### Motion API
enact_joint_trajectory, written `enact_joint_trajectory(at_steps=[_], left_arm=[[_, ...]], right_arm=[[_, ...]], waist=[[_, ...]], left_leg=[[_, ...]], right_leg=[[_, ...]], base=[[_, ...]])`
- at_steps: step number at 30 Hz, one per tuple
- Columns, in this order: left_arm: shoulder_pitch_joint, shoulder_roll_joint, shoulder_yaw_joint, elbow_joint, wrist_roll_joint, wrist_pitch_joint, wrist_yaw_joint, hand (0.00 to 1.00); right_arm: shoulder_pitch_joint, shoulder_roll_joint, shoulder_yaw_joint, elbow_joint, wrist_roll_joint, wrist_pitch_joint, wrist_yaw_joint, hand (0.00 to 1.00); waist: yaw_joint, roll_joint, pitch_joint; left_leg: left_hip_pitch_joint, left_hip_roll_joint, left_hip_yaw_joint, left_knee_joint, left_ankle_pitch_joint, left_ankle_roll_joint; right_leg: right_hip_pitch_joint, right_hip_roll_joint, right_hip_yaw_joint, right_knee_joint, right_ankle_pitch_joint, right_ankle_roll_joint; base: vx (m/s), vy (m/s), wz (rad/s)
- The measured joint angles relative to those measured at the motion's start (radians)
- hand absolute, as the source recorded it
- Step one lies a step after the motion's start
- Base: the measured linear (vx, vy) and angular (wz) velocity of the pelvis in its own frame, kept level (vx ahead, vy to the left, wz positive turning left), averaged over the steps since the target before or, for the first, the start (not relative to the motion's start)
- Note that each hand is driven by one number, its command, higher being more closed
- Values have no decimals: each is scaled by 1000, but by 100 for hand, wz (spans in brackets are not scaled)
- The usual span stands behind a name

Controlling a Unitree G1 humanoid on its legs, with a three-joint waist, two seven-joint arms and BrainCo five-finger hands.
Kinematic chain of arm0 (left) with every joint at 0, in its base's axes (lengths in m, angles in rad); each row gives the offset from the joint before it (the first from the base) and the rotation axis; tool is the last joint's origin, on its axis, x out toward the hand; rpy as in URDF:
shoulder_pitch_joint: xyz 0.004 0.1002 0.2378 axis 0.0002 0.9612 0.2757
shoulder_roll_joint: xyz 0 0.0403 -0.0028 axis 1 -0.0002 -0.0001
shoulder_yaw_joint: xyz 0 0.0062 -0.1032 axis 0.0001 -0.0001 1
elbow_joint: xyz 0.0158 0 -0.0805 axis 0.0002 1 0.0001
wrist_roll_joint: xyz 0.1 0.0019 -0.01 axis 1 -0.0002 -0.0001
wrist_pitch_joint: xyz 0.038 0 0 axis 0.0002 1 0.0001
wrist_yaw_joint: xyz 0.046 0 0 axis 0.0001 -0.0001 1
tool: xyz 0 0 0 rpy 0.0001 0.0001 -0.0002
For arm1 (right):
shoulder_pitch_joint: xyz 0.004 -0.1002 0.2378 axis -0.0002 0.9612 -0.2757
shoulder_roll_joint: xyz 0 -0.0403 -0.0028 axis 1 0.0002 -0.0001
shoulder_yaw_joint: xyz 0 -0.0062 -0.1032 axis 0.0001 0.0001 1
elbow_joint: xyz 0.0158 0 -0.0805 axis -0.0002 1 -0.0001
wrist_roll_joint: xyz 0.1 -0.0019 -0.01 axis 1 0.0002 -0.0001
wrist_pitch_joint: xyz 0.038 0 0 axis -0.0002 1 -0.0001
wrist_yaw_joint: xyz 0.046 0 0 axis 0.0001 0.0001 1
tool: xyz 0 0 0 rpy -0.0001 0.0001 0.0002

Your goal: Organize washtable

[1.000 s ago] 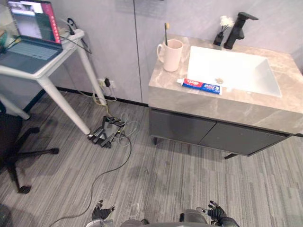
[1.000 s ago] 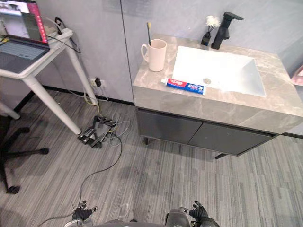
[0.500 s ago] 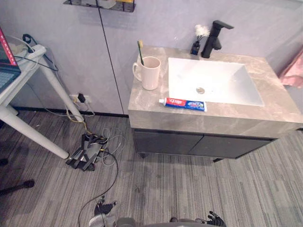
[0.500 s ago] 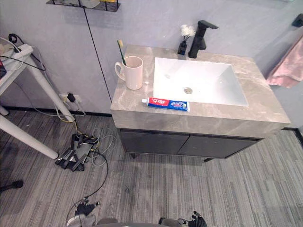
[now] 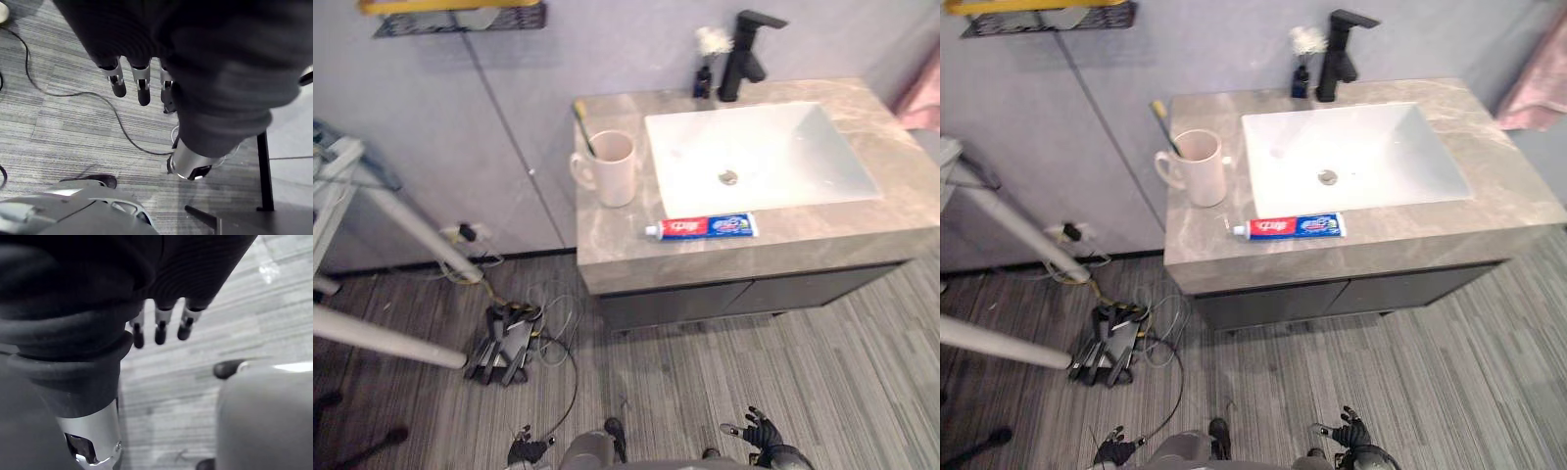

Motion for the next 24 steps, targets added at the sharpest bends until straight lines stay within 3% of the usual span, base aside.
enact_joint_trajectory(at_steps=[2,4,6,9,10,11,12,13,15,17,20,24], left_arm=[[-3,0,1,9,1,2,0,0],[-32,16,-10,10,2,2,2,0],[-55,25,-24,8,1,-1,7,0],[-54,39,-37,7,-1,-5,25,0],[-48,48,-39,5,-4,-5,26,0],[-42,62,-44,1,-6,-5,27,0],[-36,56,-42,0,-10,-6,28,0],[-33,44,-43,-1,-13,-6,28,0],[-32,-8,-44,-1,-14,-8,25,0],[-34,-27,-47,-8,-23,-9,24,0],[-40,-31,-84,-9,-32,-11,25,0],[-41,-29,-110,-9,-34,-13,19,0]], right_arm=[[4,-1,6,-1,0,-1,-5,0],[6,-3,20,-2,1,-3,-8,0],[6,-3,30,-2,2,-3,-9,0],[11,-3,39,-2,12,-4,-11,0],[19,2,49,-1,18,-4,-11,0],[40,10,59,3,29,-4,-10,0],[46,1,59,20,30,-2,-9,0],[43,-8,61,26,29,-2,-10,0],[42,-38,79,30,27,-2,-8,0],[41,-49,79,30,27,-3,-7,0],[40,-54,76,26,31,-8,-9,0],[47,-49,65,26,72,-12,-5,0]], waist=[[-5,5,-3],[-7,11,-4],[-8,2,-8],[-11,-8,-14],[-11,-27,-22],[-17,-64,-32],[-10,-55,-44],[-9,-52,-53],[-10,-10,-55],[-13,11,-57],[-34,7,-52],[-36,3,-49]], left_leg=[[68,-1,44,-43,2,6],[116,5,75,-79,3,7],[134,13,78,-92,4,4],[182,26,74,-101,-2,-30],[185,17,62,-102,-2,-45],[193,-2,35,-106,-5,-65],[201,16,16,-109,-5,-88],[198,35,12,-109,0,-99],[175,83,-27,-134,22,-134],[164,113,-62,-146,36,-156],[164,119,-110,-160,75,-155],[150,105,-133,-175,78,-151]], right_leg=[[-49,1,-14,122,1,0],[-120,-3,-66,208,-84,-27],[-155,-3,-93,205,-107,-30],[-176,-6,-111,95,-71,-50],[-174,-8,-111,63,-9,-51],[-173,-30,-113,59,18,-23],[-164,-20,-133,48,-22,-7],[-161,-7,-141,43,-20,-15],[-146,41,-196,13,-19,-39],[-140,66,-230,7,-26,-61],[-109,63,-286,6,-39,-81],[-94,53,-322,-12,-38,-78]], base=[[62,77,-75],[60,17,-43],[61,-50,-2],[120,-127,11],[99,-158,42],[201,-312,47],[187,-265,41],[253,-298,27],[172,-199,37],[118,-188,41],[81,-124,47],[-8,-9,28]])
